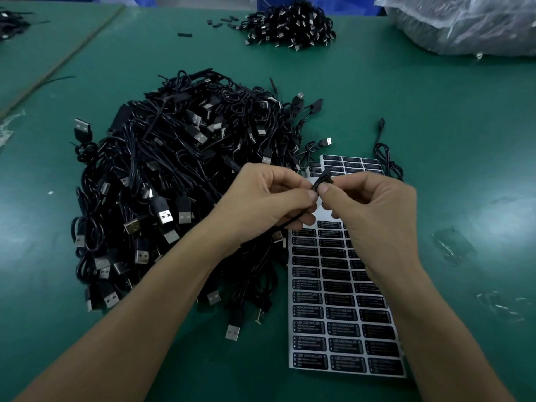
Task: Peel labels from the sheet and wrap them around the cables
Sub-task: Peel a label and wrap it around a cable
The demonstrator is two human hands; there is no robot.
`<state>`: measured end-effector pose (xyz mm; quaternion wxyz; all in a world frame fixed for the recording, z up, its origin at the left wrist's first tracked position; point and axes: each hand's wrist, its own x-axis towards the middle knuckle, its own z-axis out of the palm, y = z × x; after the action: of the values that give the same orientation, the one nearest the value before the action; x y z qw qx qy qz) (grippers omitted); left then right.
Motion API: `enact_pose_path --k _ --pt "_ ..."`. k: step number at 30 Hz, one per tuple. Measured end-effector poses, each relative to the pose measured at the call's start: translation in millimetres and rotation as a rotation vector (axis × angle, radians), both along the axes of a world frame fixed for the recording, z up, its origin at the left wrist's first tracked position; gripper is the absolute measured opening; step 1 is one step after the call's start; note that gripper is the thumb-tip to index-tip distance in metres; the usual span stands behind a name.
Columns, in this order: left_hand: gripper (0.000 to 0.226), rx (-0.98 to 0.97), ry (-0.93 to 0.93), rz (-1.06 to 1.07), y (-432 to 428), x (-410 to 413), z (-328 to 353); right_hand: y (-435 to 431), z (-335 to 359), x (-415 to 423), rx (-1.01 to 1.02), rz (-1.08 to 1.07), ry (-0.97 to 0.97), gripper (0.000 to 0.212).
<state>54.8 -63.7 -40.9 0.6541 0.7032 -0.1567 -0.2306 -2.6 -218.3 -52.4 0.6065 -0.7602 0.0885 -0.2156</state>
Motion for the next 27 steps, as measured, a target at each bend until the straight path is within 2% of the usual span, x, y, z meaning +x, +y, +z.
enact_pose_path --k 5,21,24,27 --pt "0.005 0.016 -0.015 0.013 -1.0 -0.3 -0.3 1.6 0.9 -0.2 0.002 -0.009 0.006 0.013" --pt "0.009 -0.005 -0.032 0.029 -3.4 -1.4 -2.8 6.3 1.0 -2.8 -0.093 -0.084 -0.037 0.019" --pt "0.008 0.001 -0.034 0.026 -2.7 -1.4 -2.7 1.7 2.4 -4.2 -0.039 -0.104 -0.027 0.043" --pt "0.008 0.001 -0.031 0.021 -2.4 -1.2 -2.2 -1.1 2.1 -3.6 -0.026 -0.081 -0.008 0.043"
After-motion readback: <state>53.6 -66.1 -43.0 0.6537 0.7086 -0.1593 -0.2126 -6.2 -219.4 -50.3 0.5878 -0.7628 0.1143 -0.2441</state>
